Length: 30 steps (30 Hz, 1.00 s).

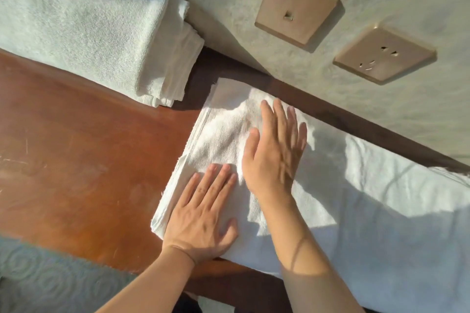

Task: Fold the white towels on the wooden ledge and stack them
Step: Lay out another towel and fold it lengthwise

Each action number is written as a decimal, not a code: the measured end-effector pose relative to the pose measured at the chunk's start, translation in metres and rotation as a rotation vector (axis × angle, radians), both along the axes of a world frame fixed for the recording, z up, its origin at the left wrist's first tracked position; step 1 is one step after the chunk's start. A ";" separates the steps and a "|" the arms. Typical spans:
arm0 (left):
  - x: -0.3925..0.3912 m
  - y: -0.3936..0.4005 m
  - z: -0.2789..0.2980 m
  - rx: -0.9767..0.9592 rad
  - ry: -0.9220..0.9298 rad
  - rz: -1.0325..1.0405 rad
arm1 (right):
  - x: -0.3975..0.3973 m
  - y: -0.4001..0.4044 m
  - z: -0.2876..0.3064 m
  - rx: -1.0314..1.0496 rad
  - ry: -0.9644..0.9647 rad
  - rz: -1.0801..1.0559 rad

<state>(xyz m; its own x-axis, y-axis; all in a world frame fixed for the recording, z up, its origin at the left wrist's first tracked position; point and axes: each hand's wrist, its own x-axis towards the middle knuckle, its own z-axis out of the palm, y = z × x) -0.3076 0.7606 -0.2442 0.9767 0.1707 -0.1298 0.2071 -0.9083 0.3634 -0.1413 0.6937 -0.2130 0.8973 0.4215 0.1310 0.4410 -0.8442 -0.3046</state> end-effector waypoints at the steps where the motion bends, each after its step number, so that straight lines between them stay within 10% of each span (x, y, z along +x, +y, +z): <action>1: 0.001 0.001 0.001 -0.006 0.005 0.002 | -0.009 -0.008 -0.008 -0.092 0.046 -0.011; 15: 0.001 0.012 0.010 -0.171 -0.128 0.021 | -0.040 -0.059 -0.016 -0.195 0.041 -0.160; 30: 0.096 0.044 0.014 0.205 -0.022 -0.215 | -0.056 -0.108 -0.026 -0.213 0.056 -0.179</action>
